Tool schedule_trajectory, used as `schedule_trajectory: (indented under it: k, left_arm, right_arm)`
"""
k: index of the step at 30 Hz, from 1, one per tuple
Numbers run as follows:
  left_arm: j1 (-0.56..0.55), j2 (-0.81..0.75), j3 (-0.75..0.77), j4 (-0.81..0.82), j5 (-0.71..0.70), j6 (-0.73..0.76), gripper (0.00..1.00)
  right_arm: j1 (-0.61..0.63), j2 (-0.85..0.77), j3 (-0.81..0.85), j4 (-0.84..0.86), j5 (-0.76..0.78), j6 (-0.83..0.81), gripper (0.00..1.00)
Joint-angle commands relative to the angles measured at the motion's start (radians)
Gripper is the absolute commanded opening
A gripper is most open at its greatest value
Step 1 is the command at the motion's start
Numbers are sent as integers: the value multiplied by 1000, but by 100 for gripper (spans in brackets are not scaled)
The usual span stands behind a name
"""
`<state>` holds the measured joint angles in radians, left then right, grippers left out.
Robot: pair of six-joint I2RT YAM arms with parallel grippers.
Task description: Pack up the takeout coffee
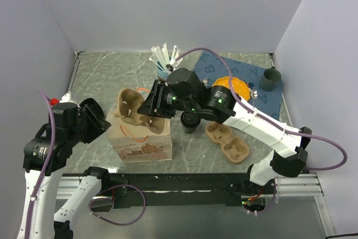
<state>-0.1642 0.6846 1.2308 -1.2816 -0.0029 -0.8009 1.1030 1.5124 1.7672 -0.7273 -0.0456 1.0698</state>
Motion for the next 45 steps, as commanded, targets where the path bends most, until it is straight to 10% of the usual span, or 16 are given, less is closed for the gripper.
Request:
schedule_trajectory:
  k: [1, 8, 19, 45]
  left_arm:
    - [2, -23, 22, 63, 59, 5, 43]
    - [2, -40, 7, 19, 81, -37, 41]
    - [2, -2, 163, -88, -54, -17, 65]
    - [2, -3, 10, 96, 178, 40, 51]
  right_arm:
    - [3, 5, 38, -50, 44, -30, 37]
    - [6, 61, 92, -162, 43, -39, 37]
    - [44, 155, 230, -359, 131, -74, 37]
    - [83, 285, 371, -546, 225, -37, 37]
